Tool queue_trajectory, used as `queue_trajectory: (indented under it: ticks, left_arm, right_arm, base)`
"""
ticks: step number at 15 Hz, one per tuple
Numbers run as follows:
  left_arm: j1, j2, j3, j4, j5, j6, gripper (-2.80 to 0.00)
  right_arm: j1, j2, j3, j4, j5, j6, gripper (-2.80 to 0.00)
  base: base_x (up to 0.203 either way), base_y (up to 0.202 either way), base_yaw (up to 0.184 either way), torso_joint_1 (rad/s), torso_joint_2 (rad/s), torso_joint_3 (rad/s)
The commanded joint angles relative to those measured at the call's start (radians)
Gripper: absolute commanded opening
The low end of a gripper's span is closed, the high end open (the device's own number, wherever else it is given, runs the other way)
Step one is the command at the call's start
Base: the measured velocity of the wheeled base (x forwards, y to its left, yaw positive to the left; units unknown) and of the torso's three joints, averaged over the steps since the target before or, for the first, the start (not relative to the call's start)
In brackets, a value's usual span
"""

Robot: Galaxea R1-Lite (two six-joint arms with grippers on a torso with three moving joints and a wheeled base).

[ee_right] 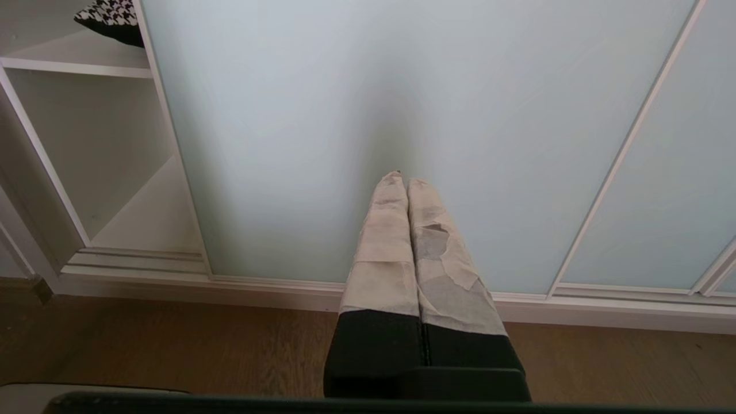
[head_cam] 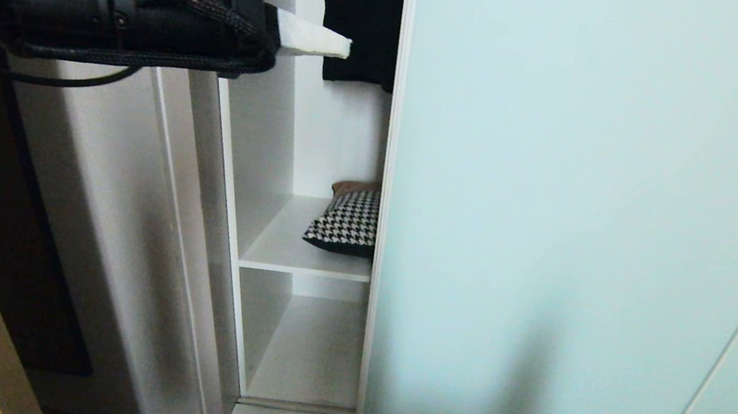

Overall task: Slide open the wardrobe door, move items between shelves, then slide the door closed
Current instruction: Close the door

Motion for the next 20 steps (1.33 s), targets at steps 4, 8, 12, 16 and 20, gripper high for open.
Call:
queue_trajectory:
  ticks: [4,8,12,16,20]
  left_arm:
    - [-0.072,0.235,-0.115,-0.065,0.064,-0.063,-2.80]
    - [-0.084,0.366,-0.213,-0.067,0.171,-0.069,-2.80]
    - [-0.115,0.477,-0.307,-0.069,0.289,-0.084,-2.80]
    - [-0.143,0.544,-0.312,-0.184,0.419,-0.093,-2.80]
    - [-0.146,0.578,-0.312,-0.226,0.453,-0.091,-2.80]
  right_arm:
    - [0.000,0.002,0.000,0.000,0.000,-0.001,-2.80]
    - [0.000,0.002,0.000,0.000,0.000,-0.001,-2.80]
    - [0.000,0.002,0.000,0.000,0.000,-0.001,-2.80]
    - [0.000,0.002,0.000,0.000,0.000,-0.001,-2.80]
    - [0.000,0.002,0.000,0.002,0.000,-0.001,-2.80]
  base:
    - [0.000,0.000,0.000,0.000,0.00,0.000]
    - [0.000,0.000,0.000,0.000,0.00,0.000]
    - [0.000,0.000,0.000,0.000,0.00,0.000]
    - [0.000,0.000,0.000,0.000,0.00,0.000]
    - [0.000,0.000,0.000,0.000,0.00,0.000]
